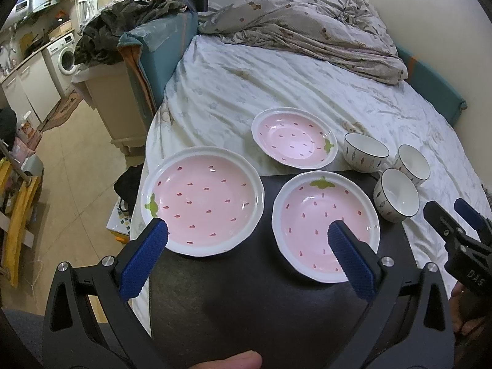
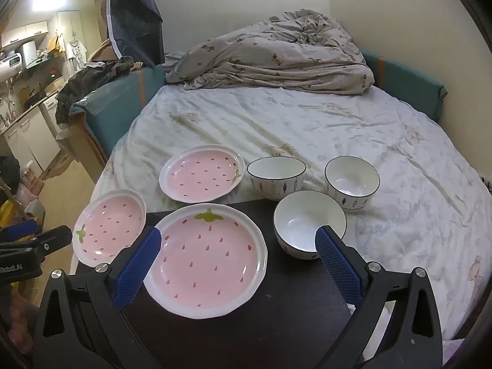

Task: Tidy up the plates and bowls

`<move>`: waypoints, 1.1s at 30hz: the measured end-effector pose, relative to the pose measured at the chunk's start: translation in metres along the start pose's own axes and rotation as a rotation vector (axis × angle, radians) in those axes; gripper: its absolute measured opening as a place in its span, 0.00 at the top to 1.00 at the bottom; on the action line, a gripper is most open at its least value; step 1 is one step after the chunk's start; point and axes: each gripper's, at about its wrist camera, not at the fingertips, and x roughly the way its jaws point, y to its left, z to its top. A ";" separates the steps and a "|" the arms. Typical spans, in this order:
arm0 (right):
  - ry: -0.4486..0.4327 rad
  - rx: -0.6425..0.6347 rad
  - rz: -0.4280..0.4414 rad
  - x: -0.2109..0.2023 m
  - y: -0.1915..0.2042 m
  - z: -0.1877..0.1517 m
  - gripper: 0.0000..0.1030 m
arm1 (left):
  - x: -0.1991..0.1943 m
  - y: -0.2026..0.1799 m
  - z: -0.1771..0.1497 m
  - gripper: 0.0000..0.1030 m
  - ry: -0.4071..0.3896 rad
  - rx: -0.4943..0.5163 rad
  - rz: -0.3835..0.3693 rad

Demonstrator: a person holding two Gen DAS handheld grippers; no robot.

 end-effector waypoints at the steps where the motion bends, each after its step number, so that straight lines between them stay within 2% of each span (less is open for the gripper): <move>1: 0.002 0.000 0.001 0.000 0.000 0.000 0.01 | 0.000 0.000 0.000 0.00 -0.001 0.001 0.000; 33: 0.002 -0.007 0.009 0.000 0.001 -0.001 0.01 | 0.003 0.006 0.000 0.00 0.018 -0.010 0.015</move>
